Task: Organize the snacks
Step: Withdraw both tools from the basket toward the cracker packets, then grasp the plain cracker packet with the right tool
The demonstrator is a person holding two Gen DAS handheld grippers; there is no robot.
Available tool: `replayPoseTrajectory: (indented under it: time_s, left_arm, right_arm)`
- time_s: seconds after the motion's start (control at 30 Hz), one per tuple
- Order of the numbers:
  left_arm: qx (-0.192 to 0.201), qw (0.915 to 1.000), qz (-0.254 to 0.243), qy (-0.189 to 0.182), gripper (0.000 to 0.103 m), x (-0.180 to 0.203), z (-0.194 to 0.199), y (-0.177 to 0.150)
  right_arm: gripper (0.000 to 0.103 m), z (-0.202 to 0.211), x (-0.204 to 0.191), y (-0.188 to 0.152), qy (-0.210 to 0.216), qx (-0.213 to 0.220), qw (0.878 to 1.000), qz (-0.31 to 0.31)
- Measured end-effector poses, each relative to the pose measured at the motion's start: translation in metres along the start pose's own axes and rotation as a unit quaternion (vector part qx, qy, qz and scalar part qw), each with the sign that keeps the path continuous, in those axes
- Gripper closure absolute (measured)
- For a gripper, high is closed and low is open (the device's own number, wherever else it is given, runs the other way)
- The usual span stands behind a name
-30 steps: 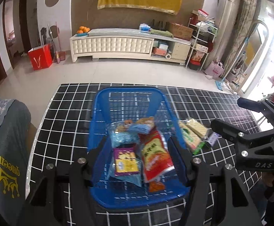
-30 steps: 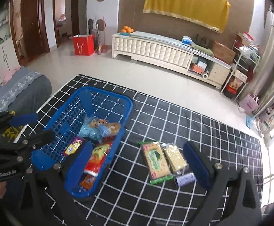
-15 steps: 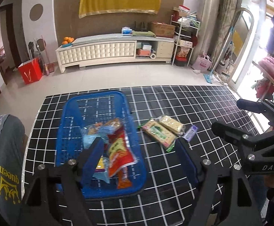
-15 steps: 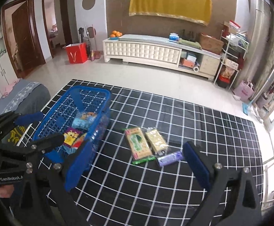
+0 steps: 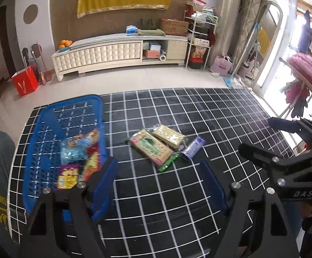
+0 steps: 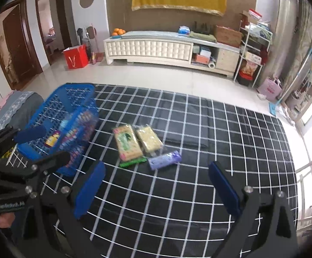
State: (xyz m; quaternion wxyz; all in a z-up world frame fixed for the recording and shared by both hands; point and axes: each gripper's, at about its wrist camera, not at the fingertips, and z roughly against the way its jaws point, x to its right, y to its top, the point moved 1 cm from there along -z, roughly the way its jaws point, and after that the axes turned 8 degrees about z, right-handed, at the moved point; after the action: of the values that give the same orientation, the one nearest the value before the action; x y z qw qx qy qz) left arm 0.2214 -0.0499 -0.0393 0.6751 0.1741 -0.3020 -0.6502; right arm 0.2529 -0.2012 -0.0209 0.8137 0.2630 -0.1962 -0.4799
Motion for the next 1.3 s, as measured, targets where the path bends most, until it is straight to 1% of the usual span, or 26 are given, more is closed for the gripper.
replayPoseTrajectory:
  time_s: [0.13,0.23,0.4,0.5,0.57,0.67,0.77,0.83,0.87,0.9,0.93,0.97,1.13,1.3]
  left_arm:
    - [-0.006,0.9999,-0.004,0.007,0.026,0.018,-0.019,-0.010]
    - [-0.001,0.9994,0.031,0.017,0.026,0.020,-0.032,-0.014]
    - [0.001,0.9974,0.058,0.043,0.026,0.022,-0.059,-0.020]
    - [-0.006,0.9955,0.082,0.047,0.026,0.017,-0.077,-0.019]
    - [-0.013,0.9946,0.086,0.055,0.026,0.015,-0.089,-0.017]
    - [-0.016,0.9931,0.092,0.072,0.027,0.013,-0.103,-0.013]
    - [-0.020,0.9914,0.095,0.088,0.029,0.012,-0.116,-0.010]
    - [-0.026,0.9904,0.095,0.097,0.034,0.012,-0.125,-0.008]
    - [-0.032,0.9896,0.096,0.103,0.039,0.012,-0.130,-0.007]
    - [-0.046,0.9879,0.100,0.109,0.039,0.010,-0.138,-0.005]
    - [-0.059,0.9869,0.105,0.107,0.039,0.008,-0.146,-0.004]
    - [-0.066,0.9865,0.109,0.102,0.039,0.007,-0.150,-0.004]
    - [-0.083,0.9819,0.122,0.118,0.039,-0.001,-0.172,-0.004]
    - [-0.085,0.9810,0.118,0.128,0.039,-0.004,-0.183,-0.005]
  right_arm:
    - [0.004,-0.014,0.018,-0.012,0.014,-0.009,1.000,-0.008]
    - [0.004,-0.027,0.030,-0.018,0.023,-0.015,1.000,-0.004]
    - [0.004,-0.052,0.049,-0.020,0.032,-0.030,0.999,0.003]
    - [0.005,-0.068,0.055,-0.019,0.040,-0.034,0.999,0.011]
    - [0.011,-0.082,0.060,-0.016,0.048,-0.039,0.998,0.013]
    - [0.012,-0.105,0.065,-0.009,0.065,-0.048,0.997,0.015]
    - [0.012,-0.131,0.064,0.002,0.082,-0.063,0.994,0.029]
    - [0.014,-0.148,0.059,0.007,0.087,-0.076,0.992,0.043]
    - [0.016,-0.157,0.057,0.009,0.090,-0.082,0.991,0.048]
    - [0.018,-0.167,0.053,0.011,0.097,-0.090,0.990,0.056]
    - [0.020,-0.172,0.052,0.012,0.099,-0.094,0.989,0.060]
    - [0.020,-0.179,0.049,0.013,0.102,-0.097,0.988,0.066]
    - [0.020,-0.200,0.039,0.019,0.127,-0.102,0.983,0.088]
    - [0.021,-0.223,0.025,0.018,0.118,-0.120,0.978,0.120]
